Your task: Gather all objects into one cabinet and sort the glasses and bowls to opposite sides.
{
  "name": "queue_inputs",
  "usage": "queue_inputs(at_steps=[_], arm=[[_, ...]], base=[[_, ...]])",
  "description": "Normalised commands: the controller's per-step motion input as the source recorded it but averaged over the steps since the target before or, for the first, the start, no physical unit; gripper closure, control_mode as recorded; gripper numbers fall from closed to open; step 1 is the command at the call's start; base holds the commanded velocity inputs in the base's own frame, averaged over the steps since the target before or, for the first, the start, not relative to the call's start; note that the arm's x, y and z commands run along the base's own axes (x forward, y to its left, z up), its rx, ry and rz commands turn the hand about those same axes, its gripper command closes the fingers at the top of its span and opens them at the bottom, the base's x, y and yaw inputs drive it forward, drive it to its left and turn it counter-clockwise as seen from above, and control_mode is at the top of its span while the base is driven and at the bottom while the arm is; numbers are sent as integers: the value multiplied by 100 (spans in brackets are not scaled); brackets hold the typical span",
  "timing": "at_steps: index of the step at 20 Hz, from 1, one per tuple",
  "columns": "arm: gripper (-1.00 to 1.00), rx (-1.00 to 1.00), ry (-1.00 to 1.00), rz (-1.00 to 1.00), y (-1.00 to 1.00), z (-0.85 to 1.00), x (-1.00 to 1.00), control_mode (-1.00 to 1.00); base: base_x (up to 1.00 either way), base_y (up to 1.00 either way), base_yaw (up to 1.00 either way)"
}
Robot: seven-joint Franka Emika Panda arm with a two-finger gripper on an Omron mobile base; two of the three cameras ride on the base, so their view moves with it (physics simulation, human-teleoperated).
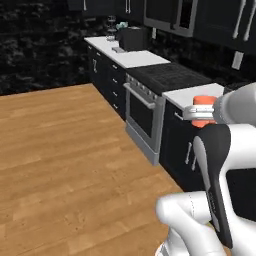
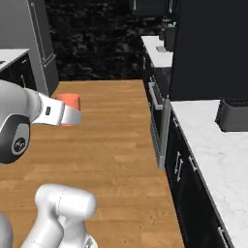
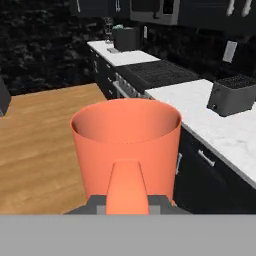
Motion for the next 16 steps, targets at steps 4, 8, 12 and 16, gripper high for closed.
queue_inputs(at_steps=[4,8,12,16], arm=[[100,0,0,0,0,0,0,100],[100,0,0,0,0,0,0,100],[100,0,0,0,0,0,0,100],[100,0,0,0,0,0,0,100]], base=[[16,17,88],[75,40,23],[98,47,0],[100,36,0]])
